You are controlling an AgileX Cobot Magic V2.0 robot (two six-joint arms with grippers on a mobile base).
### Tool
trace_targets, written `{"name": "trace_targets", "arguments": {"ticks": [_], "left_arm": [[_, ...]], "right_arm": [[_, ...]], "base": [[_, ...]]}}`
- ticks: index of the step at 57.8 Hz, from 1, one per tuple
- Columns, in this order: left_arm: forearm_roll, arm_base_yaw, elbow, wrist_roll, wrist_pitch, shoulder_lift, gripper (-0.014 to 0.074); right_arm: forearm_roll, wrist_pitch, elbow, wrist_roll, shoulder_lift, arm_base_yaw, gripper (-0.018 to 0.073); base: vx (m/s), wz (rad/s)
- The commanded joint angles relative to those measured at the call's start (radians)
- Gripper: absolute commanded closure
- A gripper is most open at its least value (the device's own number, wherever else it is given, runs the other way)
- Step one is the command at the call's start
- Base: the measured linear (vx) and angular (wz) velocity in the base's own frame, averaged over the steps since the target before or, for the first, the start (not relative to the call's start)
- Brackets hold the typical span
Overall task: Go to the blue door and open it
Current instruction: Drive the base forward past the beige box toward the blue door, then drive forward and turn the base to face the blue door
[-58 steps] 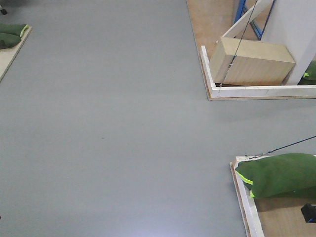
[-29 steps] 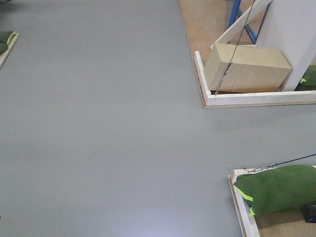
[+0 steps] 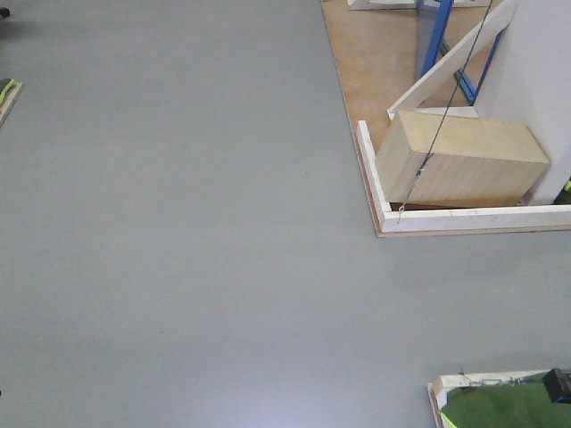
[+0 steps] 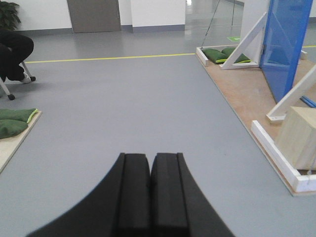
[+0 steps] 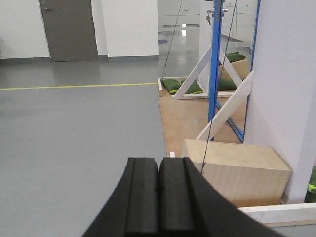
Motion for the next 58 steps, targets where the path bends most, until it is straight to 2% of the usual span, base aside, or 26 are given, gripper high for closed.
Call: {"name": "trace_targets", "arguments": {"ticks": [1, 58], "left_arm": [[-0.002, -0.003, -0.027, -0.007, -0.081, -0.019, 0.0524], [-0.002, -0.003, -0.027, -0.007, -0.081, -0.016, 0.0524]], "right_arm": [[0.0, -0.087, -0.003, -0.007, -0.013, 0.0, 0.0561], [0.0, -0.083, -0.003, -0.007, -0.01, -0.002, 0.0561]], "base": [[0.46, 0.06], [0.48, 0.02]]}}
